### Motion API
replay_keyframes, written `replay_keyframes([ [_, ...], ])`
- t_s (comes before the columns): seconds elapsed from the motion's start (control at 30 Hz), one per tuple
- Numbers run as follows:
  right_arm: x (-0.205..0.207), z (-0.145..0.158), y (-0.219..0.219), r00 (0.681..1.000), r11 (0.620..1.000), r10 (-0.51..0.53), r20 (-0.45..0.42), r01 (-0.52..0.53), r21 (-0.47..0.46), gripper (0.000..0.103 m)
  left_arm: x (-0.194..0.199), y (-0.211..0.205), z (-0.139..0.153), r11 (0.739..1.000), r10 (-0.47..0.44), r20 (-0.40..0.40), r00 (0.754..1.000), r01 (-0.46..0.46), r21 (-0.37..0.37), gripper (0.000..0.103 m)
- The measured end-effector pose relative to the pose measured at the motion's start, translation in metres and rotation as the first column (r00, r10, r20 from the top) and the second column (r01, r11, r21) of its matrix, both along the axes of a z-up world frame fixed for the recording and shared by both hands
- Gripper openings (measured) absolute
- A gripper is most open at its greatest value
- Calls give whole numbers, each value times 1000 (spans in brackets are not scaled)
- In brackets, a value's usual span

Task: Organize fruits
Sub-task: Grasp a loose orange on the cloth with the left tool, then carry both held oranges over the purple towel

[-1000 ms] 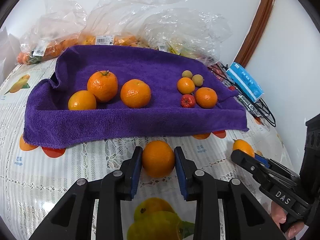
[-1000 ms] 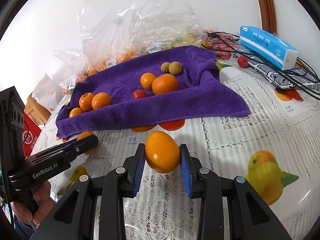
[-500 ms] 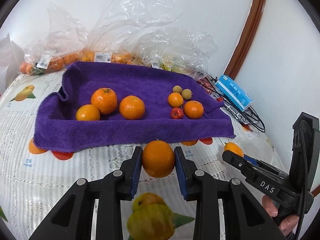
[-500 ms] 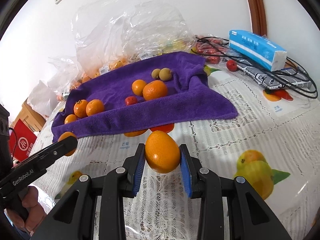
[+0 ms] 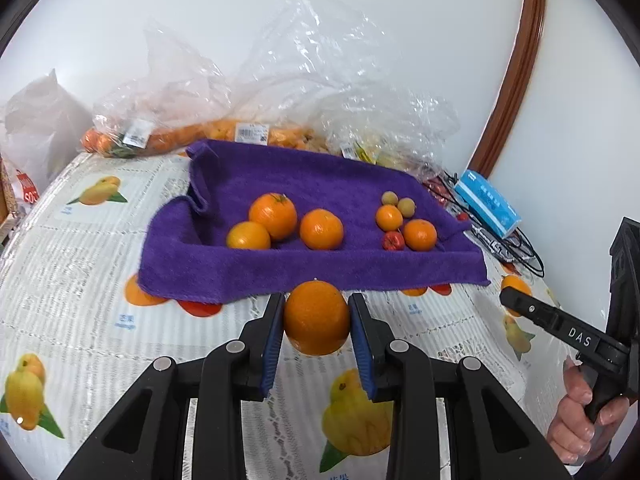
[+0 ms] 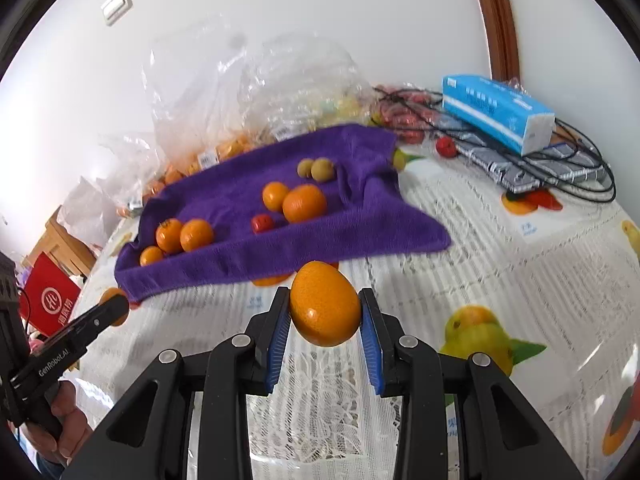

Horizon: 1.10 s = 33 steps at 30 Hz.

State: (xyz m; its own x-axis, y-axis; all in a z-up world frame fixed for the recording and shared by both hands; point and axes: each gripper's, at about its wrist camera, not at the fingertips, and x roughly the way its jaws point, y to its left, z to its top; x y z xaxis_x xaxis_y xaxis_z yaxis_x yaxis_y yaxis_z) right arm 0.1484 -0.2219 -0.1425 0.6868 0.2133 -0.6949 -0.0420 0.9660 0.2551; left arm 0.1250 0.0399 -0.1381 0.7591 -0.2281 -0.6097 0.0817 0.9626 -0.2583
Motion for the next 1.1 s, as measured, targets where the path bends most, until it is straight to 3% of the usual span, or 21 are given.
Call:
replay_keyframes([
  [0.5,-3,49,17,991,998,57,118,-53,-36,34,5,12,35,999,36,43,998,-36,-5,31],
  [1.1,33,59,27,984,996,82,157,-77,-37,34,38,14,50,998,58,71,996,-59,6,31],
])
